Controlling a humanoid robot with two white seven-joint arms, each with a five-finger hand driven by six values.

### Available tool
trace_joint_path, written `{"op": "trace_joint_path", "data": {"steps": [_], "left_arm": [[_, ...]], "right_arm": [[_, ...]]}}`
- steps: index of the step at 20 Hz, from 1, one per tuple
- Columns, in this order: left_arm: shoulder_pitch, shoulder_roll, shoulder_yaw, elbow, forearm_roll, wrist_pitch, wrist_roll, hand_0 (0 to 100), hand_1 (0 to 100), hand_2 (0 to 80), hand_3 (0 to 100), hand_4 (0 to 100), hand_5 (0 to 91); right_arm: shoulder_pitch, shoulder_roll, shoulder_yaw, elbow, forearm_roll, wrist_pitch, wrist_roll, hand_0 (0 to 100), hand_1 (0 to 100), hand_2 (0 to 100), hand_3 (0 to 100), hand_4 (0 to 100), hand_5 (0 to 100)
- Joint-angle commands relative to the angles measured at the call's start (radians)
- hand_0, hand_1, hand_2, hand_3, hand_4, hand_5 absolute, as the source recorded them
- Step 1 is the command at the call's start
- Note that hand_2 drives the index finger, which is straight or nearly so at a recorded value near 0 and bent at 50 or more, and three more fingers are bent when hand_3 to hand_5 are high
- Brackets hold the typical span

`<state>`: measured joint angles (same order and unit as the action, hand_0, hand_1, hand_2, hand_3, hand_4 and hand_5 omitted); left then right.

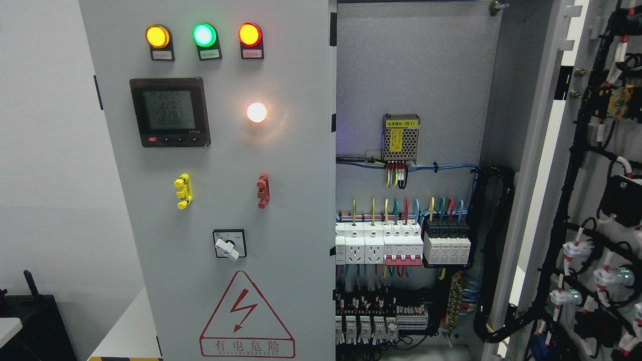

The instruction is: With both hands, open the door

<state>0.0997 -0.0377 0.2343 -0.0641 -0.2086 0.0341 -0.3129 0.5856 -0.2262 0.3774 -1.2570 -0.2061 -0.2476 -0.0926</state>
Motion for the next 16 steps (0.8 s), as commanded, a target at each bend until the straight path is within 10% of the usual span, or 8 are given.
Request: {"op": "trace_joint_path", "data": {"steps": [1,16], "left_arm": [[0.0,-0.001,0.0,-0.005,0.002,-0.002,0.0,0,0,0.0,0,3,0.0],[0.0,-0.001,0.0,-0.003,0.002,-0.002,0.0,0,0,0.0,0,3,0.0]], "right_arm": [[0.023,-0.105,0.124,-0.355,-0.001,-0.004,0.001,0,0,0,0,0,0],[-0.027,-0.093,0.222,-0.489,-0.001,-0.059,0.002,0,0,0,0,0,0]]}}
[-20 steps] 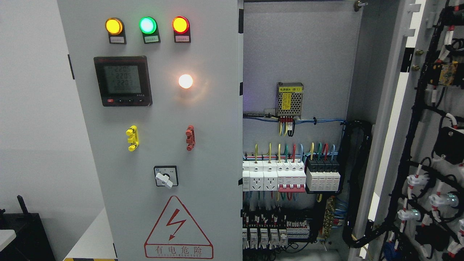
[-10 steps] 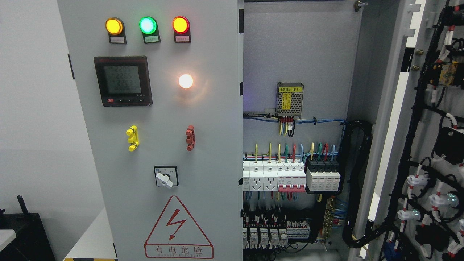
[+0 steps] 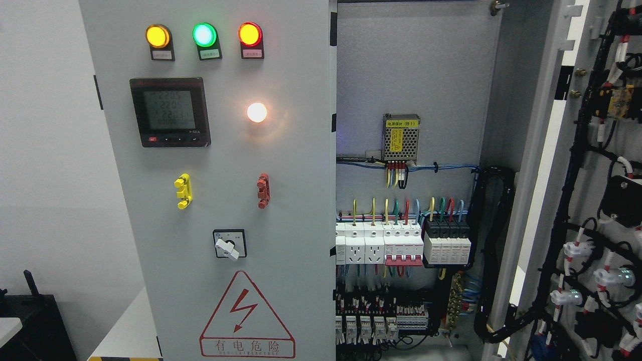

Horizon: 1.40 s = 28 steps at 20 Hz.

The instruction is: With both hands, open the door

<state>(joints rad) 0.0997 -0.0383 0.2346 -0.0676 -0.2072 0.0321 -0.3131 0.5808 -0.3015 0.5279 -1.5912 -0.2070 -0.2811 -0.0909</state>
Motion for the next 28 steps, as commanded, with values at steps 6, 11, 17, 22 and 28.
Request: {"op": "trace_joint_path", "data": {"steps": [6,11,17,22,28], "left_arm": [[0.0,0.0,0.0,-0.001,0.0,0.0,0.0,0,0,0.0,0,3,0.0],[0.0,0.0,0.0,-0.001,0.0,0.0,0.0,0,0,0.0,0,3,0.0],[0.0,0.0,0.0,-0.001,0.0,0.0,0.0,0,0,0.0,0,3,0.0],[0.0,0.0,0.0,-0.001,0.0,0.0,0.0,0,0,0.0,0,3,0.0],[0.0,0.0,0.0,-0.001,0.0,0.0,0.0,0,0,0.0,0,3,0.0]], "right_arm": [[-0.078,-0.001,0.112,-0.203,0.0,-0.076,0.002,0,0,0,0,0,0],[-0.162,0.019,0.112,-0.227,0.0,-0.079,0.003,0,0,0,0,0,0],[-0.281,0.061,0.092,-0.23,-0.002,-0.081,0.045,0,0,0,0,0,0],[-0.377,0.085,0.021,-0.188,-0.003,-0.079,0.045,0,0,0,0,0,0],[-0.496,0.129,-0.045,-0.15,-0.008,-0.056,0.045,0,0,0,0,0,0]]}}
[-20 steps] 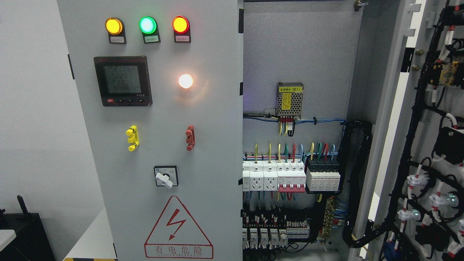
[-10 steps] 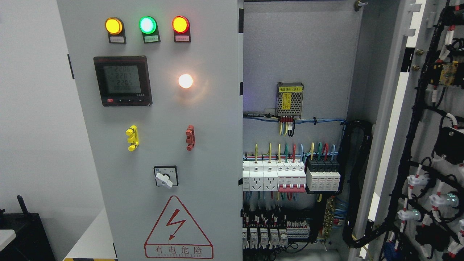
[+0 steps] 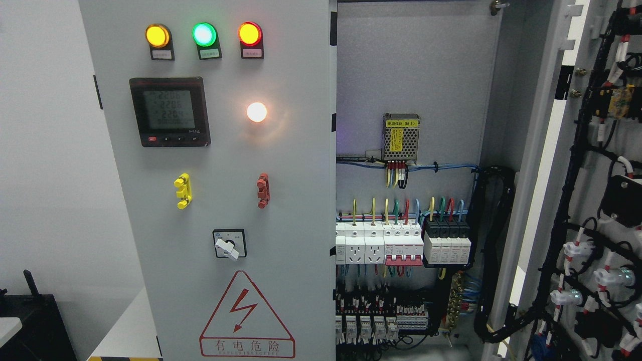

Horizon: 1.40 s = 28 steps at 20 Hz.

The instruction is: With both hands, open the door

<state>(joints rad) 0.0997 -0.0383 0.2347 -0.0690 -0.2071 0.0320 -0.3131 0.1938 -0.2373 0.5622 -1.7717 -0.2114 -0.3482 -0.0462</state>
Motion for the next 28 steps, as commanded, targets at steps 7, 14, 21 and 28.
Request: {"op": "trace_joint_path", "data": {"steps": [7,14,21,28], "left_arm": [[0.0,0.0,0.0,0.0,0.0,0.0,0.0,0,0,0.0,0,3,0.0],[0.0,0.0,0.0,0.0,0.0,0.0,0.0,0,0,0.0,0,3,0.0],[0.0,0.0,0.0,0.0,0.0,0.0,0.0,0,0,0.0,0,3,0.0],[0.0,0.0,0.0,0.0,0.0,0.0,0.0,0,0,0.0,0,3,0.0]], "right_arm": [[-0.206,0.102,-0.151,0.077,-0.003,0.075,0.0,0,0,0,0,0,0],[-0.301,0.131,-0.151,0.127,-0.005,0.093,0.0,0,0,0,0,0,0],[-0.395,0.162,-0.176,0.17,-0.008,0.19,0.002,0,0,0,0,0,0],[-0.462,0.197,-0.205,0.241,-0.068,0.252,0.008,0,0,0,0,0,0]]}}
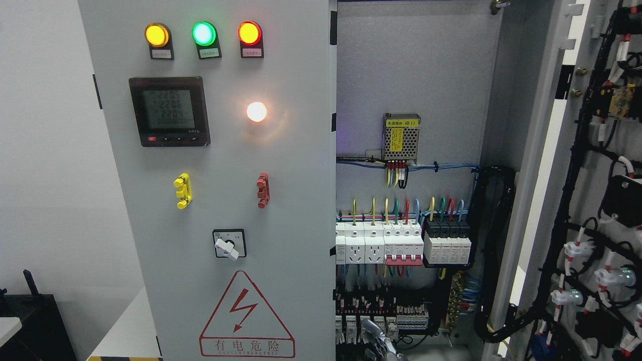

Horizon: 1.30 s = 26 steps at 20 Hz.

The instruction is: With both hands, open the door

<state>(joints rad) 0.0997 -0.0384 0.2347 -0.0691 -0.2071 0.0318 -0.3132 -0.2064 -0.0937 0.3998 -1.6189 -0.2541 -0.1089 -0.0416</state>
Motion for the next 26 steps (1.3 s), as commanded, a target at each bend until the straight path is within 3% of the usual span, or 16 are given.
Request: {"op": "trace_joint_path", "data": {"steps": [1,3,11,14,18,26], "left_arm": [[0.0,0.0,0.0,0.0,0.0,0.0,0.0,0,0,0.0,0,3,0.0],[0.0,0.0,0.0,0.0,0.0,0.0,0.0,0,0,0.0,0,3,0.0],[0.0,0.0,0.0,0.0,0.0,0.0,0.0,0,0,0.0,0,3,0.0],[0.0,0.0,0.0,0.0,0.0,0.0,0.0,0,0,0.0,0,3,0.0],[0.0,0.0,0.0,0.0,0.0,0.0,0.0,0,0,0.0,0,3,0.0],[0.0,0.0,0.0,0.0,0.0,0.0,0.0,0,0,0.0,0,3,0.0]], "right_arm": [[-0.074,0.054,-0.042,0.096,-0.027,0.014,0.014,0,0,0,0,0,0],[-0.102,0.054,-0.042,0.117,-0.027,0.02,0.04,0,0,0,0,0,0],[-0.159,0.04,-0.027,0.169,-0.123,0.055,0.046,0,0,0,0,0,0],[-0.171,0.038,-0.026,0.188,-0.123,0.055,0.086,0,0,0,0,0,0],[-0.198,0.035,-0.018,0.208,-0.126,0.072,0.097,0,0,0,0,0,0],[-0.225,-0.018,0.017,0.209,-0.194,0.075,0.1,0,0,0,0,0,0]]}}
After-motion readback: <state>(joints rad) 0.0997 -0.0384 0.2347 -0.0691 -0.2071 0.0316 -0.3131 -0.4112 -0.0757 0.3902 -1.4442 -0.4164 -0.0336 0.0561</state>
